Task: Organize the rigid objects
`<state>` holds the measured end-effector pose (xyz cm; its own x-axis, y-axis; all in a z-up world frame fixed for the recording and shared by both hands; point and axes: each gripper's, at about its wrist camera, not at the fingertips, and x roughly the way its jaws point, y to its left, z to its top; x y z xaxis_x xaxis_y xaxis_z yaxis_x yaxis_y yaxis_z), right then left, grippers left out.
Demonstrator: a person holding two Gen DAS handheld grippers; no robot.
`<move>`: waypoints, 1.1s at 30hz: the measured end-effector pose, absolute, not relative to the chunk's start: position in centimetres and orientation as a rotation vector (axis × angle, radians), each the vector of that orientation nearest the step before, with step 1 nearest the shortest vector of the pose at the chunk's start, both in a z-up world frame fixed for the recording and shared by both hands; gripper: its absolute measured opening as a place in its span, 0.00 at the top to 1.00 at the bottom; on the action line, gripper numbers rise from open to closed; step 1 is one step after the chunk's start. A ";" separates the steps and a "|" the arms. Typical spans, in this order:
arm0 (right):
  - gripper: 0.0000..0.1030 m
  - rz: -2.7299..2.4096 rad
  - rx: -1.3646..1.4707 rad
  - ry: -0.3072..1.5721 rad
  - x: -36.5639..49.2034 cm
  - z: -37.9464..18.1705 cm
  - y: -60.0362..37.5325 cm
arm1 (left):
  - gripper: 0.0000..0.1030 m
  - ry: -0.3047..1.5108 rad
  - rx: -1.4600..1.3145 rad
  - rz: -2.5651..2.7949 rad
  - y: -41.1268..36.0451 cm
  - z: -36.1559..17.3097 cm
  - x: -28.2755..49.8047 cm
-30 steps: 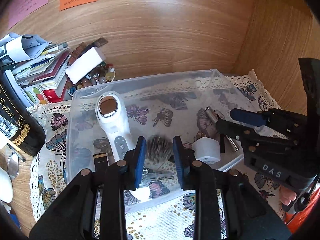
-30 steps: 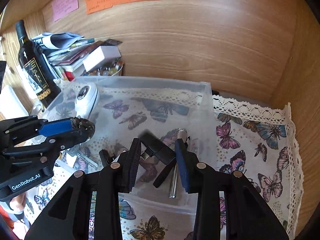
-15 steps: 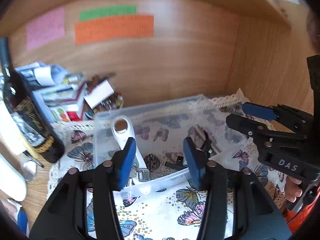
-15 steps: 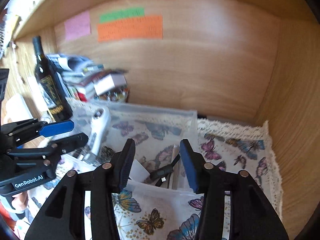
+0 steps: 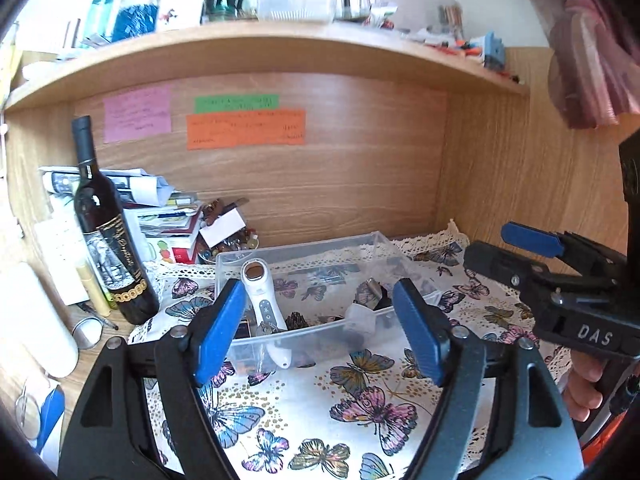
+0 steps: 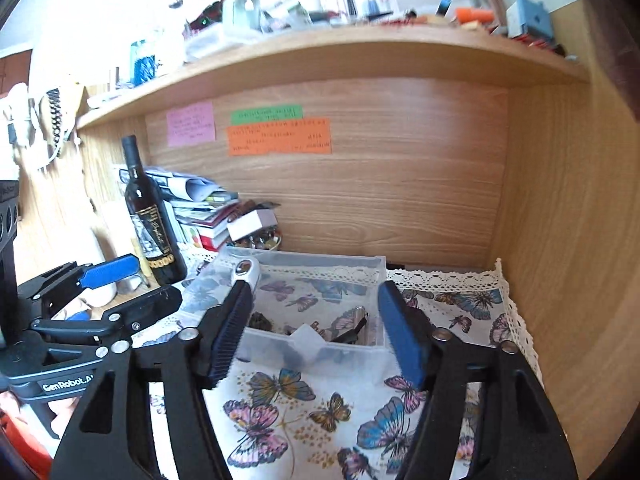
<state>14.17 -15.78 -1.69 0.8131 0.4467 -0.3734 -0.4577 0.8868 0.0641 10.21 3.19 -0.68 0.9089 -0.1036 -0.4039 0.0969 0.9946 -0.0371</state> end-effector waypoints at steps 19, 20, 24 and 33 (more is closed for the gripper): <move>0.29 0.483 -0.028 0.330 10.5 -1.4 -16.2 | 0.20 0.346 -0.029 -0.078 3.6 -0.1 7.0; 0.29 0.483 -0.029 0.329 10.5 -1.4 -16.2 | 0.20 0.345 -0.028 -0.078 3.5 0.0 7.0; 0.29 0.487 -0.025 0.326 10.3 -1.4 -16.2 | 0.19 0.338 -0.027 -0.080 3.4 0.1 6.9; 0.26 0.491 -0.024 0.323 10.2 -1.4 -16.1 | 0.15 0.332 -0.029 -0.079 3.3 0.1 6.8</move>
<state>10.25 -16.11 -1.40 0.8320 0.4597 -0.3105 -0.4672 0.8825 0.0546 6.77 3.29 0.13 0.9424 -0.0821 -0.3244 0.0725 0.9965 -0.0419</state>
